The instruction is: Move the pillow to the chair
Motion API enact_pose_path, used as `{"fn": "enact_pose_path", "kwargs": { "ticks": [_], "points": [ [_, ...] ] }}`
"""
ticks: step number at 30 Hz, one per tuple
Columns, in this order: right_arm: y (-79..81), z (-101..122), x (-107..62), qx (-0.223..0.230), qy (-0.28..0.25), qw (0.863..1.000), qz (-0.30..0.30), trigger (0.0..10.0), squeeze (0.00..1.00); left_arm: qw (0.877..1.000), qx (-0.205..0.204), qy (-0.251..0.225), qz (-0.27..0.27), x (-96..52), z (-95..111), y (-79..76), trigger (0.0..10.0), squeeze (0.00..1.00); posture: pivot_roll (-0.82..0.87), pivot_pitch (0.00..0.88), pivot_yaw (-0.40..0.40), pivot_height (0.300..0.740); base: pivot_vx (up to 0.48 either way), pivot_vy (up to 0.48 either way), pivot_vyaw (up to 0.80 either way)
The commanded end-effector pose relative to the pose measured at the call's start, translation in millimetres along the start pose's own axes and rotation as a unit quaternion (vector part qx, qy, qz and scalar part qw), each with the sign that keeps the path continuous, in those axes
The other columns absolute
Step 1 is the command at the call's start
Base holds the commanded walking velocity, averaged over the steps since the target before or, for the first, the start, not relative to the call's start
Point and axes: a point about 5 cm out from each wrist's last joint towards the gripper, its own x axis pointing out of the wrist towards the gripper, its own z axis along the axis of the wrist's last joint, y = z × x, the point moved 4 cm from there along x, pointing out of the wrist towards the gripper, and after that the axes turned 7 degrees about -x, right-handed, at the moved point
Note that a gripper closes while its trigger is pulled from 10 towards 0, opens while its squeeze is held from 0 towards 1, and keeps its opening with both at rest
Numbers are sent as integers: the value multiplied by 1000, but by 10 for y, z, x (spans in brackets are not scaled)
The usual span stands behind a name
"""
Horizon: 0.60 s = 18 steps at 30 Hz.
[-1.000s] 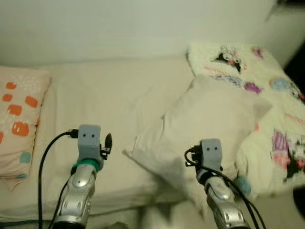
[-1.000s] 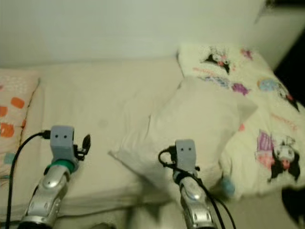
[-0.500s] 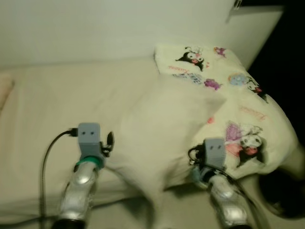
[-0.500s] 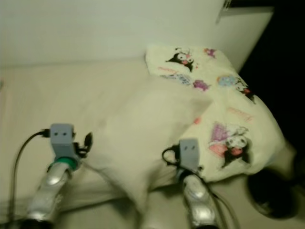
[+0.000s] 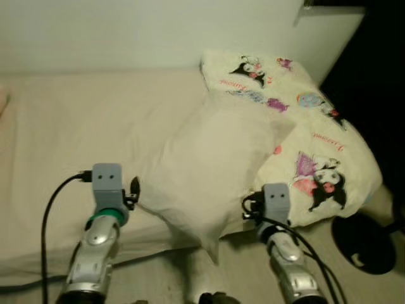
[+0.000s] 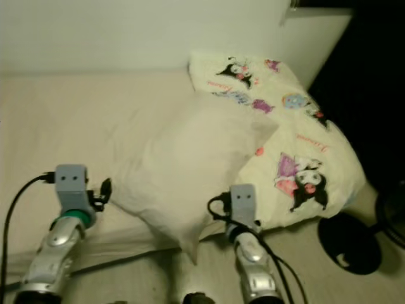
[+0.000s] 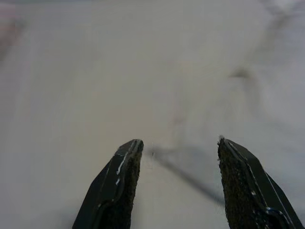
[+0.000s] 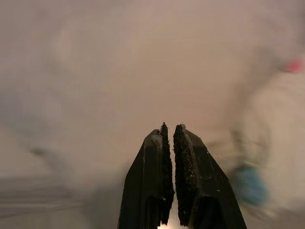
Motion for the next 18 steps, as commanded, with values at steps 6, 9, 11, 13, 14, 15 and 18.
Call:
{"fn": "enact_pose_path", "kwargs": {
  "ticks": [6,9,11,13,14,15,18],
  "points": [
    [-49,-113,-23,3,23,1000,-7,10000,0,1000,13,2,-15,-31,-39,-78,10000,0,123,55,-19,740,0,0,0],
    [-51,-141,-28,6,28,1000,-10,10000,0,1000,12,5,-19,-30,-44,-98,10000,0,122,54,-18,740,0,0,0],
    [-52,-150,-30,6,30,999,-11,10000,0,1000,15,7,-22,-22,-51,-113,10000,0,121,53,-16,740,0,0,0],
    [-54,-153,-33,6,31,999,-13,10000,0,999,21,9,-32,-5,-51,-148,10000,0,119,50,-14,740,0,0,0],
    [-54,-153,-33,6,31,999,-13,10000,0,999,21,9,-32,-5,-51,-148,10000,0,119,50,-14,740,0,0,0],
    [-54,-151,-32,6,31,999,-13,10000,0,999,20,9,-35,1,-49,-160,10000,0,120,49,-13,740,0,0,0],
    [-60,-146,-30,7,30,999,-14,10000,0,999,18,5,-47,11,-18,-202,10000,0,123,52,-12,740,0,0,0]
  ]
}}
